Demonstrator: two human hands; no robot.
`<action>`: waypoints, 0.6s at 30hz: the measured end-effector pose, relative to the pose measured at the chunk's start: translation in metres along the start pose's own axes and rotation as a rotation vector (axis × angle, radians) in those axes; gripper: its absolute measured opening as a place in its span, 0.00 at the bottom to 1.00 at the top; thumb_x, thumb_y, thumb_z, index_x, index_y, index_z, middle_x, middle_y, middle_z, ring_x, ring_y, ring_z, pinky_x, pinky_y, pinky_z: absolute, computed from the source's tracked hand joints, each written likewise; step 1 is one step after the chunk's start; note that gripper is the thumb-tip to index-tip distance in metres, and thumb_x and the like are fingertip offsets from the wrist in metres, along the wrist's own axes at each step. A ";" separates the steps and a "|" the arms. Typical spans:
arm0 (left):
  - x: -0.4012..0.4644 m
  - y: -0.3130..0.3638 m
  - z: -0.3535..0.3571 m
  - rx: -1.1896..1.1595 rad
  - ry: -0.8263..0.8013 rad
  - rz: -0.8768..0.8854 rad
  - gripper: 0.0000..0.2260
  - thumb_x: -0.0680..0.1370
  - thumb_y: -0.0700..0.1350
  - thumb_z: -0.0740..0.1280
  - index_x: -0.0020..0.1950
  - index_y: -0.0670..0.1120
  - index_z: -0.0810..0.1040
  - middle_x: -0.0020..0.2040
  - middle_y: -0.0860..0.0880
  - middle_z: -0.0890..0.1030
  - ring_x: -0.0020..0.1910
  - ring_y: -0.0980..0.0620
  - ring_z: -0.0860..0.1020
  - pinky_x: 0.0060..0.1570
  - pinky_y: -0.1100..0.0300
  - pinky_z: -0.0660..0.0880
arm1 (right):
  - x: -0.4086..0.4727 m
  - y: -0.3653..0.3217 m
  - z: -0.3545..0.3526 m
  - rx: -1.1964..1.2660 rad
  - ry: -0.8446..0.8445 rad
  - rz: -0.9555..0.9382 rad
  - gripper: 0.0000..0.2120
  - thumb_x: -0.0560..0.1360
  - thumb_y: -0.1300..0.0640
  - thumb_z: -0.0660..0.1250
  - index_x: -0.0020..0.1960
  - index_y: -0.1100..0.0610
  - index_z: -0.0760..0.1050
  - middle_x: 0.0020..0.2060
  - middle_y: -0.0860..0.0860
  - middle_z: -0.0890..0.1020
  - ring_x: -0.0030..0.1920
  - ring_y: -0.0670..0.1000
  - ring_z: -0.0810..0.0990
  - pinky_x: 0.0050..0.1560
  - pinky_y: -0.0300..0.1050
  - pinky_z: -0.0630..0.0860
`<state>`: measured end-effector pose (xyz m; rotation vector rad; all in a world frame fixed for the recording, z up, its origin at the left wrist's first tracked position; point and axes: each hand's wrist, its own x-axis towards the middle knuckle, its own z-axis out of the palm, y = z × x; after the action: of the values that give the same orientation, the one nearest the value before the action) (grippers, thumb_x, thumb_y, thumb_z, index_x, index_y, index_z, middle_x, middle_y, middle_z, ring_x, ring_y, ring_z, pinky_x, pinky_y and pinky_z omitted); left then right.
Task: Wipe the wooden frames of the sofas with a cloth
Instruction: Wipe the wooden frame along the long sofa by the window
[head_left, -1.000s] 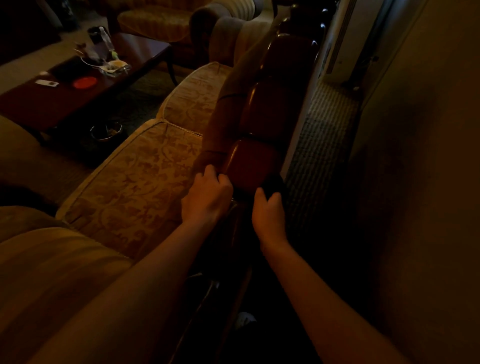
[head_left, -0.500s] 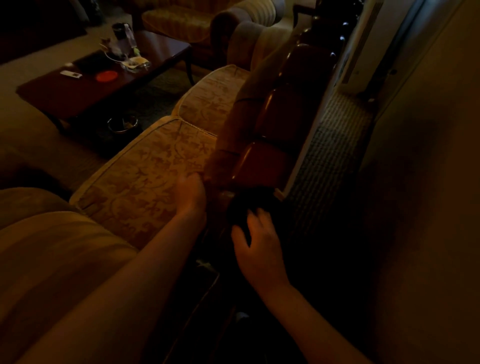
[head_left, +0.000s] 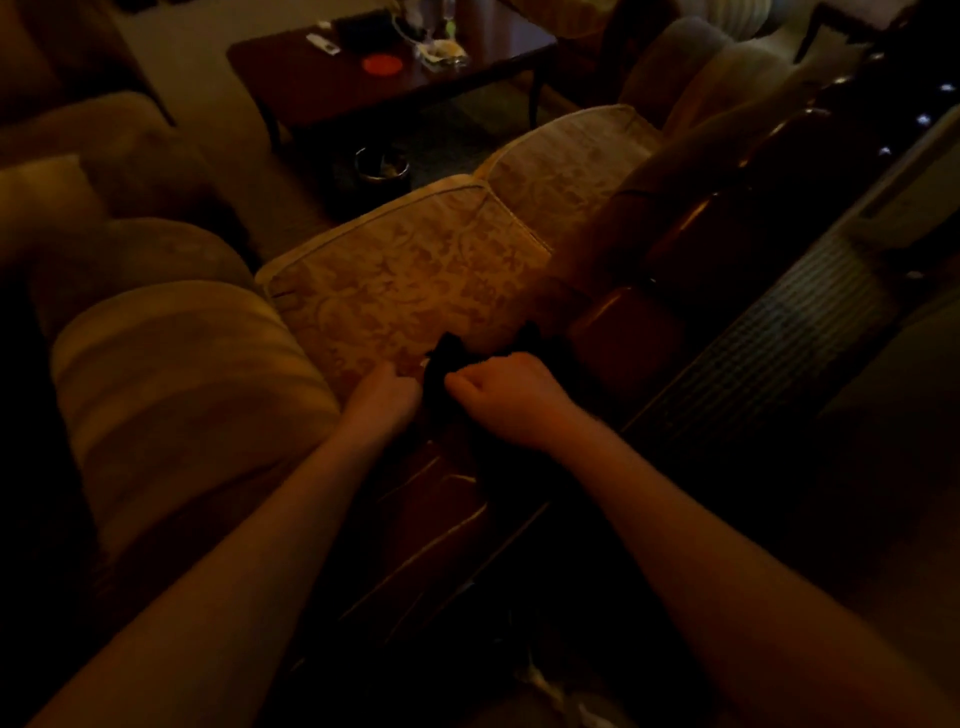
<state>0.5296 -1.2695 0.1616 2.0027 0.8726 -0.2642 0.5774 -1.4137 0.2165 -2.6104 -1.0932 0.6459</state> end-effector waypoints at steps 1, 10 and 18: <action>0.002 -0.001 -0.001 0.038 0.014 0.003 0.21 0.70 0.47 0.58 0.58 0.38 0.75 0.57 0.38 0.77 0.55 0.38 0.76 0.52 0.50 0.74 | -0.022 -0.005 0.011 0.040 0.108 -0.111 0.17 0.81 0.51 0.52 0.38 0.50 0.74 0.41 0.47 0.79 0.51 0.49 0.76 0.59 0.48 0.65; -0.022 0.013 0.001 0.235 0.128 0.013 0.14 0.78 0.40 0.58 0.64 0.40 0.68 0.58 0.39 0.75 0.54 0.39 0.74 0.45 0.53 0.68 | 0.025 0.007 -0.014 0.010 -0.126 0.130 0.20 0.80 0.45 0.54 0.32 0.52 0.69 0.33 0.48 0.72 0.43 0.52 0.74 0.42 0.45 0.66; -0.028 0.012 0.001 0.337 0.183 0.056 0.11 0.78 0.39 0.57 0.60 0.39 0.68 0.56 0.38 0.75 0.53 0.38 0.74 0.47 0.49 0.70 | -0.025 0.011 0.017 0.030 0.098 -0.209 0.14 0.80 0.47 0.55 0.57 0.48 0.78 0.57 0.43 0.78 0.63 0.45 0.71 0.70 0.51 0.51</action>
<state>0.5174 -1.2880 0.1828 2.3909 0.9312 -0.2090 0.5606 -1.4390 0.2052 -2.4299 -1.2918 0.4791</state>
